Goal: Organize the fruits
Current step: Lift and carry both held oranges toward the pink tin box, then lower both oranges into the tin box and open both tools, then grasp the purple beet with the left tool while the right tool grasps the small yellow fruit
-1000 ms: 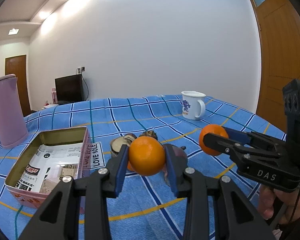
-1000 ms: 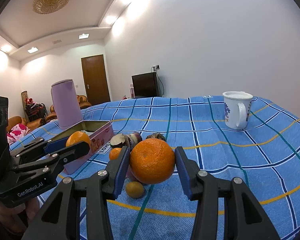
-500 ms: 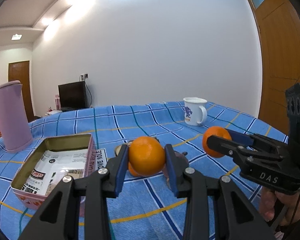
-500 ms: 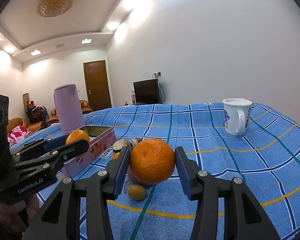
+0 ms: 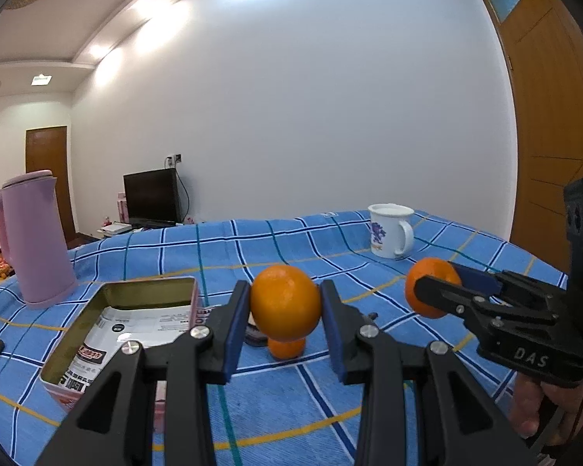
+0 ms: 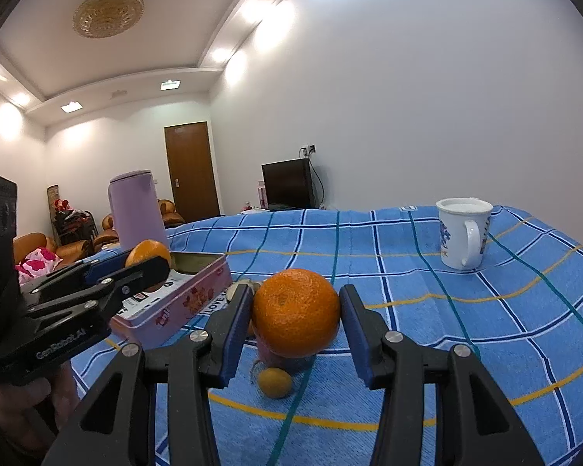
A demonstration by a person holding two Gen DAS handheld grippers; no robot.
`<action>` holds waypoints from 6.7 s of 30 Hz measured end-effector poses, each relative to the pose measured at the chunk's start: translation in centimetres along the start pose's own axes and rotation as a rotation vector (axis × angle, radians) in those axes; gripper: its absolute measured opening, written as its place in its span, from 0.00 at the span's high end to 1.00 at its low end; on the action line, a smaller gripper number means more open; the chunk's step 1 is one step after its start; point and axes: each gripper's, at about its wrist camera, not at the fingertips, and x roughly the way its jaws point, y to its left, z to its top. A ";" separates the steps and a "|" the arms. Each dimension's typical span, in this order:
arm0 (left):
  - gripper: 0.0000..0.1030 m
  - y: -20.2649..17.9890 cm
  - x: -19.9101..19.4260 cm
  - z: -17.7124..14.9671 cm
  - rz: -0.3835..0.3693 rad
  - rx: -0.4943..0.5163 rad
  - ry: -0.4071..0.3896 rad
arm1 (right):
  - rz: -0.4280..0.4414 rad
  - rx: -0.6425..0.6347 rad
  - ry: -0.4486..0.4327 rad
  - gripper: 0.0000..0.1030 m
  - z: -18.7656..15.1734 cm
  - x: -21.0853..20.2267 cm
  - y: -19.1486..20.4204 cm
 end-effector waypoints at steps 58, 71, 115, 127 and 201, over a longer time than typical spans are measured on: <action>0.63 15.0 3.8 -1.0 0.245 -0.097 0.209 | 0.182 -0.179 0.138 0.53 3.4 12.0 12.5; 0.63 16.7 5.1 -1.3 0.257 -0.106 0.268 | 0.221 -0.225 0.171 0.53 3.5 14.4 15.9; 0.62 18.1 7.6 -2.2 0.244 -0.151 0.410 | 0.209 -0.191 0.388 0.52 1.6 19.9 15.9; 0.31 17.6 5.2 -1.4 0.325 -0.137 0.290 | 0.153 -0.163 0.287 0.40 2.2 18.0 15.0; 0.38 -5.3 12.5 -1.2 -0.186 0.037 0.504 | -0.313 0.042 0.338 0.72 1.3 6.9 -5.8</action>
